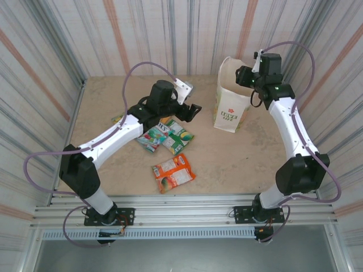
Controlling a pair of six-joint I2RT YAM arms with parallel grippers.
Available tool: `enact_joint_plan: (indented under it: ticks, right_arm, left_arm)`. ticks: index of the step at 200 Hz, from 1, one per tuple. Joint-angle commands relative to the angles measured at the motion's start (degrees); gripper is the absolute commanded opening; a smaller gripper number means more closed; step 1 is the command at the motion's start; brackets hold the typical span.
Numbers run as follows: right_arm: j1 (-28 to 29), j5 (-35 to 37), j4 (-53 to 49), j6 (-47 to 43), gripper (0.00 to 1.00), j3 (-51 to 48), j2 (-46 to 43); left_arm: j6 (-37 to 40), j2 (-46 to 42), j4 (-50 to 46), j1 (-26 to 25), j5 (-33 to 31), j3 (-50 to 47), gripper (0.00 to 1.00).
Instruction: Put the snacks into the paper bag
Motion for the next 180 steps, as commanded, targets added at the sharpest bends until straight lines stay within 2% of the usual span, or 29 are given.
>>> enact_joint_plan:
  ticks: [1,37,65,129,153,180]
  right_arm:
    - [1.3,0.2,-5.8,-2.0,0.64,1.2,-4.2]
    - [3.8,-3.6,-12.0,-3.1,0.63,0.6,-6.5]
    - [6.0,-4.4,-15.9,-4.0,0.62,2.9,-2.9]
    - [7.3,-9.3,-14.5,-4.0,0.60,9.0,7.0]
    - [7.3,-10.3,-14.7,-4.6,0.49,11.3,10.8]
    - [7.5,-11.3,-16.0,-5.8,0.26,12.6,12.8]
  left_arm:
    - [0.5,-0.1,-2.4,0.7,-1.1,2.2,0.84]
    - [-0.7,-1.3,-4.0,0.9,-1.4,1.4,0.84]
    - [-1.6,-2.3,-3.8,1.0,-1.1,-0.1,0.84]
    - [-3.3,-3.0,-3.8,1.3,0.0,-1.8,0.82]
    - [-4.0,-3.1,-3.7,1.5,0.3,-2.2,0.82]
    - [-4.2,-3.3,-3.7,1.8,0.2,-2.9,0.82]
